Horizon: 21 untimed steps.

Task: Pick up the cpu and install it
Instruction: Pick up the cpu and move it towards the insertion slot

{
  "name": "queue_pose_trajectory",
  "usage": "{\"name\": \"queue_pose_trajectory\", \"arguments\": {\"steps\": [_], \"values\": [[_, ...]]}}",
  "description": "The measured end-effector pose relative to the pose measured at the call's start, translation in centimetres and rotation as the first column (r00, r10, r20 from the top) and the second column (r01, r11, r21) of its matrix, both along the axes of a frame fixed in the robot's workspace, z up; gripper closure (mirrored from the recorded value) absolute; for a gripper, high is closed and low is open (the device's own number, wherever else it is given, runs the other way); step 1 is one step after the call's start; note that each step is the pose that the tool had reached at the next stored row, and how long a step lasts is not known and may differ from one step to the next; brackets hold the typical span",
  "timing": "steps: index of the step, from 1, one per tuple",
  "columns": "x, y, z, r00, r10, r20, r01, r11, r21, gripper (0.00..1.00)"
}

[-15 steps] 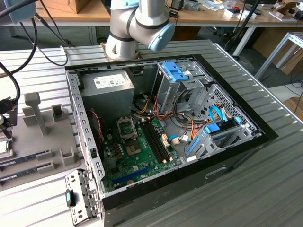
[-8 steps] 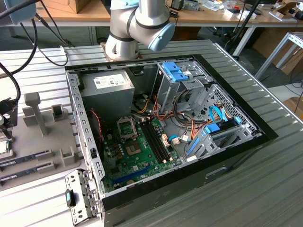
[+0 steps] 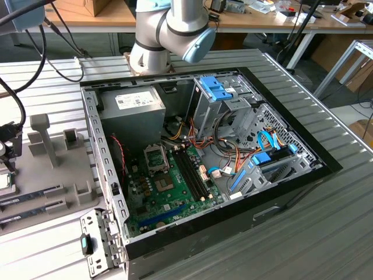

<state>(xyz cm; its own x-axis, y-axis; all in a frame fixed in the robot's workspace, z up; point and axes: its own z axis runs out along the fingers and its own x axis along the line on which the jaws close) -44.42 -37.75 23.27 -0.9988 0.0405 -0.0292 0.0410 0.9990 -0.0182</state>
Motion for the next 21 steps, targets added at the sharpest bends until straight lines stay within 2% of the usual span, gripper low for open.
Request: {"name": "queue_pose_trajectory", "arguments": {"steps": [17, 19, 21], "values": [[-0.01, -0.01, -0.29, 1.0000, 0.000, -0.0001, 0.000, 1.0000, -0.0008, 0.46], [-0.01, -0.02, -0.78, 1.0000, 0.000, 0.0000, 0.000, 1.0000, -0.0008, 0.46], [-0.01, -0.02, -0.80, 1.0000, 0.000, 0.0000, 0.000, 1.0000, -0.0008, 0.46]]}}
